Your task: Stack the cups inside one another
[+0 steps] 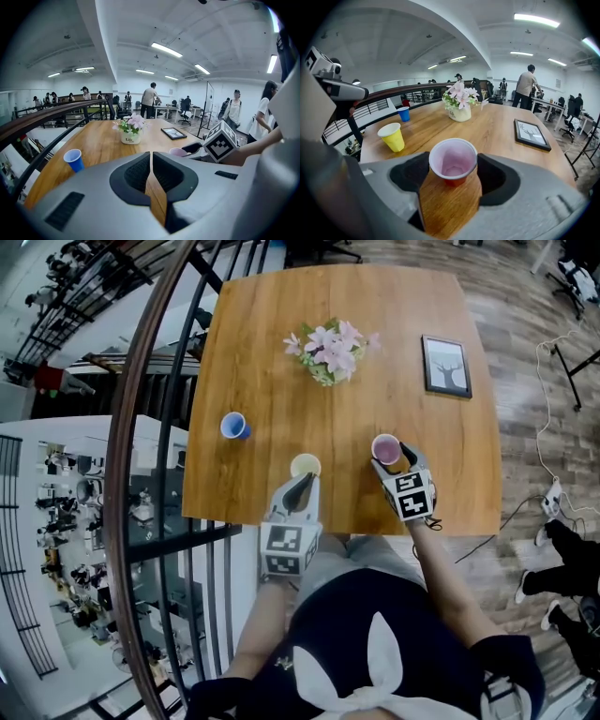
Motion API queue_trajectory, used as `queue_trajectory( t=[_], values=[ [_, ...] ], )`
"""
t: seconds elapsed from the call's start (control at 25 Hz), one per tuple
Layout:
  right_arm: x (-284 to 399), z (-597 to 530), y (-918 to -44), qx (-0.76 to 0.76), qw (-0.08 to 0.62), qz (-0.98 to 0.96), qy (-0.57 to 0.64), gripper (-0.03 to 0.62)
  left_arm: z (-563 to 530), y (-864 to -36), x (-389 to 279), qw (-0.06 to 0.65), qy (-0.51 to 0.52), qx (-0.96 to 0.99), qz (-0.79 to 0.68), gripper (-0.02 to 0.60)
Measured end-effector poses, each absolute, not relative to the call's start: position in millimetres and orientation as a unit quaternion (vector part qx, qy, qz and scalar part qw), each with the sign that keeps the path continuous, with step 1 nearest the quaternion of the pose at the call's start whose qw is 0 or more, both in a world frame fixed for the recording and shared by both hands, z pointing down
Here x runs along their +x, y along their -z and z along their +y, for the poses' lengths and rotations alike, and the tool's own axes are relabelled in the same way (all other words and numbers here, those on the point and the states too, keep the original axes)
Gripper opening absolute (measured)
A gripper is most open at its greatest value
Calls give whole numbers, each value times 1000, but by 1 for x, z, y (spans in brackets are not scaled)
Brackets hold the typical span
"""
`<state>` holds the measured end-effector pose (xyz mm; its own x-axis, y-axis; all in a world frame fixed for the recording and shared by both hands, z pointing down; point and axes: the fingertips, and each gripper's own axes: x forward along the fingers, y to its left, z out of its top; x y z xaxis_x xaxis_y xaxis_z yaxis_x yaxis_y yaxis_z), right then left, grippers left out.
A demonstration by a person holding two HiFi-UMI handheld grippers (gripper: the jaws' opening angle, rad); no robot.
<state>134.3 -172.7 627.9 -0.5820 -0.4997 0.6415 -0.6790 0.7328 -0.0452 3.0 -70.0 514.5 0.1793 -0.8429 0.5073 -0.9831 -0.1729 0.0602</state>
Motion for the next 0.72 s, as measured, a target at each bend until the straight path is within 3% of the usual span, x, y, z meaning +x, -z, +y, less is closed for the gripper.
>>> queue_trajectory(
  t=[0.72],
  values=[
    [124,-174,-565,364,266,-885,-121,311,-68,-509,-30,203,-176,751,-603,32]
  ],
)
